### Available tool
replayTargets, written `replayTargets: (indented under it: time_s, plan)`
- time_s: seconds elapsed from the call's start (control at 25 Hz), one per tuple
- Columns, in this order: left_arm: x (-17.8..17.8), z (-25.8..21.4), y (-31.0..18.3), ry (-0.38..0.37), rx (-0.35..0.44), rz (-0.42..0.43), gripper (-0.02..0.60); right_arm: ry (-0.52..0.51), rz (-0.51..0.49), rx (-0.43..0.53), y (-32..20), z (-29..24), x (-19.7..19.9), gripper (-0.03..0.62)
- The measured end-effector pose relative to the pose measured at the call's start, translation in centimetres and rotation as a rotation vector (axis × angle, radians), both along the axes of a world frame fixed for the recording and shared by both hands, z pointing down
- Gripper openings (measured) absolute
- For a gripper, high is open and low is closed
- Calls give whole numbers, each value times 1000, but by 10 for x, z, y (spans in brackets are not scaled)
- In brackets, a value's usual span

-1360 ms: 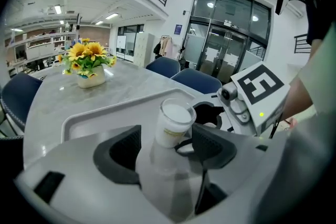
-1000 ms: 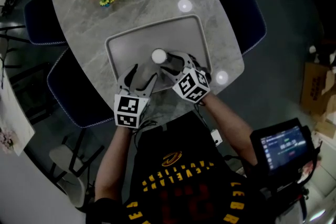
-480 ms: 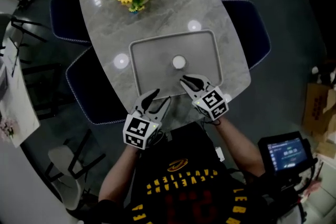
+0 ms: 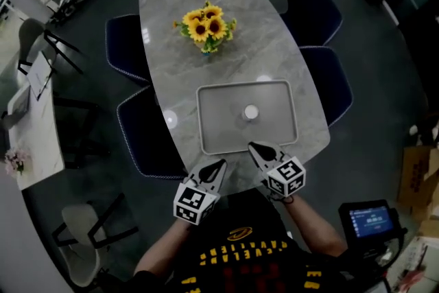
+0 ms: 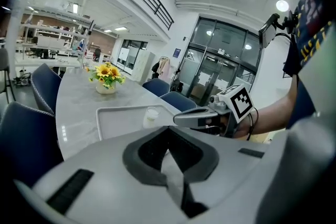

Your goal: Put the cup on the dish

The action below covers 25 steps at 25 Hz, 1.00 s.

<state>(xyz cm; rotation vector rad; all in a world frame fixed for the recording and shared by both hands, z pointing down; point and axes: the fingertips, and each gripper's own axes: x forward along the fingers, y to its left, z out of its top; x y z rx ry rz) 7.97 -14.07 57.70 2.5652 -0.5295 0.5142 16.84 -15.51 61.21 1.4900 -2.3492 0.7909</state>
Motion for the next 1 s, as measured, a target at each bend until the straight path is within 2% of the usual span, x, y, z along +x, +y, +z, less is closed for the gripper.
replayTargets:
  time_s: [0.2,0.36,0.64,0.8,1.0]
  plan:
    - [-12,-6,12,6,-2,-20,0,5,5,5,16,-10,-17,6]
    - [-39,-24,20,24,33,-45,0,-12,3,63,30,-37,-44,6]
    - [-74,-35,24,37,53,-90,0,19,14,163,43,-72,-63,6]
    - [-90,-47,28,44,51,-87,0,9,34,210,46,-90,-80,6]
    - [-99,-78,30,82,127,-102,0,-11,9,287,46,-119,-102,6]
